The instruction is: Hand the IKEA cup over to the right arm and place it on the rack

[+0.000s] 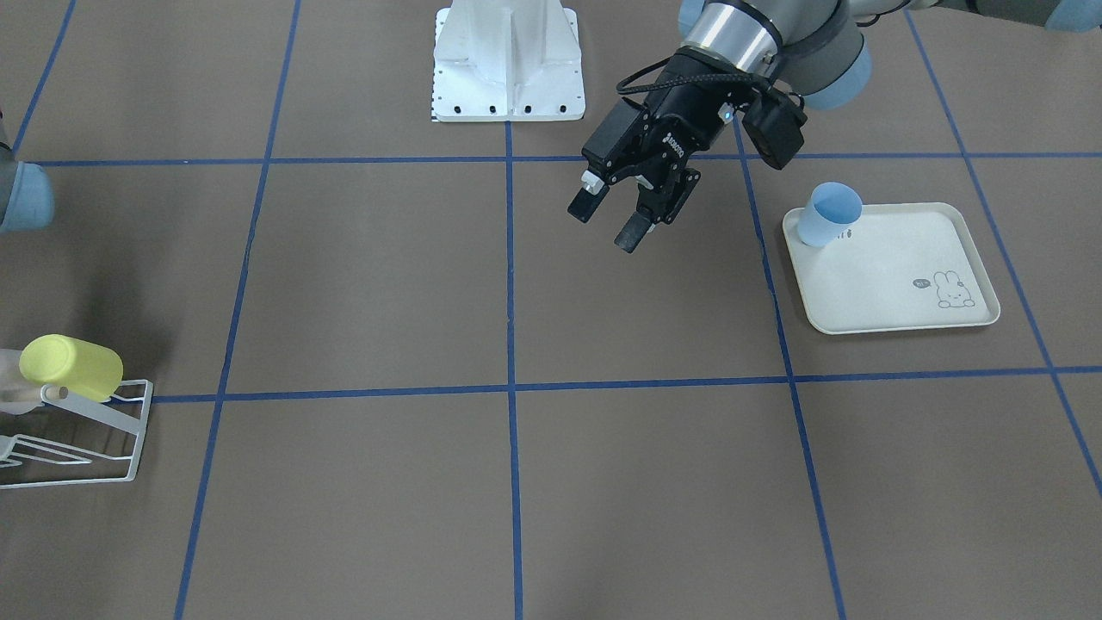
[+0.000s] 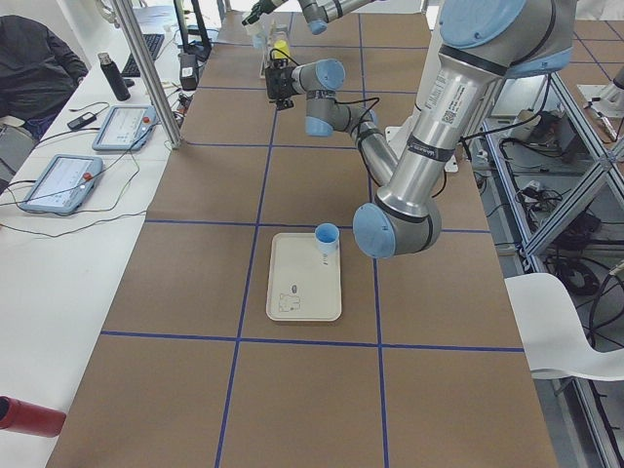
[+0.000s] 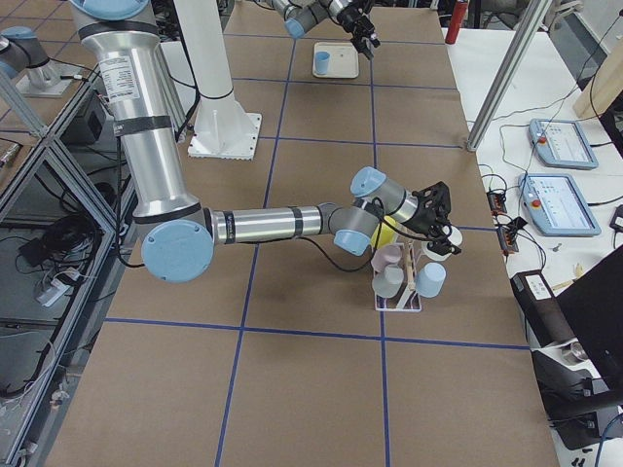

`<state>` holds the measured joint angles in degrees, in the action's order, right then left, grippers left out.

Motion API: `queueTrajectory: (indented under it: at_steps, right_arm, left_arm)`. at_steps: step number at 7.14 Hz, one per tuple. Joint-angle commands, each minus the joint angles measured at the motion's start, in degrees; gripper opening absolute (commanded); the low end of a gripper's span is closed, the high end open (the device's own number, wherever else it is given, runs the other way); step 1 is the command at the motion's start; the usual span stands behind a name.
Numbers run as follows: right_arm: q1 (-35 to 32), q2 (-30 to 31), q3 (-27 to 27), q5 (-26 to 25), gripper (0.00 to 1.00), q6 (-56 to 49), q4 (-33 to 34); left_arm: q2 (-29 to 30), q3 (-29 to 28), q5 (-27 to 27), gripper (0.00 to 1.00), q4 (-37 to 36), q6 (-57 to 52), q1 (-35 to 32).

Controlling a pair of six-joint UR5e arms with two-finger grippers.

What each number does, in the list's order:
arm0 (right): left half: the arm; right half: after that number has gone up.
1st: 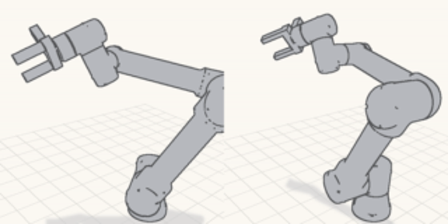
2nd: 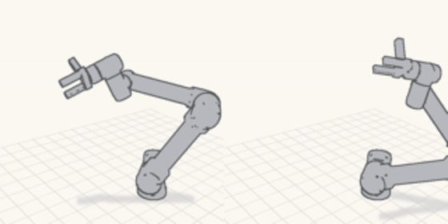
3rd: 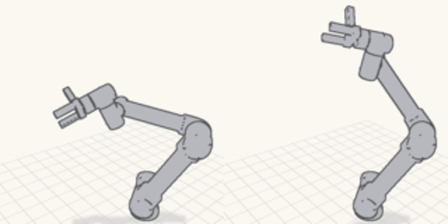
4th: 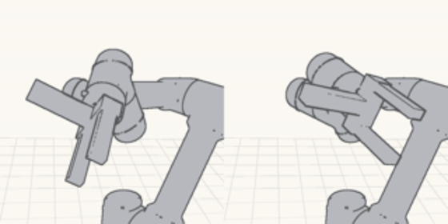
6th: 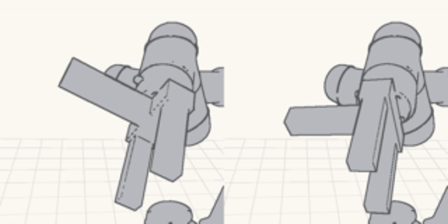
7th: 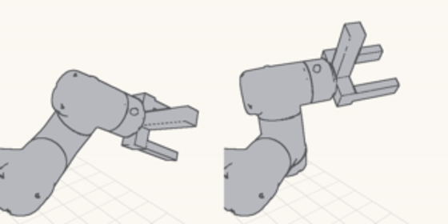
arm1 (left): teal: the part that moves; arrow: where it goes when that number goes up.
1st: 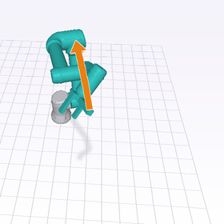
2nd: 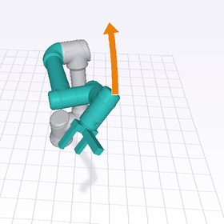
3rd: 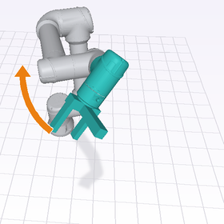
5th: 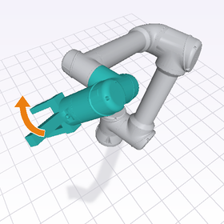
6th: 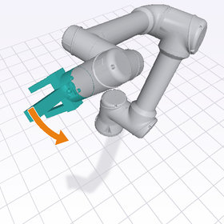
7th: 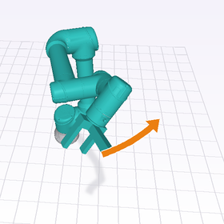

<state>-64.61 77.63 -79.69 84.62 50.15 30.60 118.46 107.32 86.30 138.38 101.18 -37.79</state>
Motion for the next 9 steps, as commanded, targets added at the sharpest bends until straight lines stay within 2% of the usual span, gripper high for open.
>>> queueTrajectory:
  at_steps: [1,5,6,7,8,9]
  right_arm:
    - [0.88,0.24,0.06,0.02,0.0,-0.06,-0.1]
    - [2.3,0.94,0.67,0.11,0.0,-0.06,-0.27]
    - [2.3,1.38,0.59,0.11,0.1,-0.4,-0.27]
    - [2.39,1.38,0.67,0.11,0.6,-0.58,-0.27]
    - [2.56,1.38,0.41,0.11,0.99,-0.67,-0.27]
    - [2.56,1.38,-0.02,0.63,1.0,-0.67,-0.27]
  left_arm:
    - [-0.51,0.87,0.01,0.99,-0.13,0.07,0.0]
    - [-2.09,2.37,0.09,0.99,-0.04,-0.02,0.26]
    - [-2.09,2.46,0.09,0.99,-0.04,-0.02,0.26]
    - [-2.09,2.46,0.18,0.99,-0.04,-0.02,0.26]
    - [-2.09,2.54,0.18,0.99,-0.04,-0.02,0.26]
    - [-2.18,2.81,0.09,0.99,-0.13,-0.28,0.18]
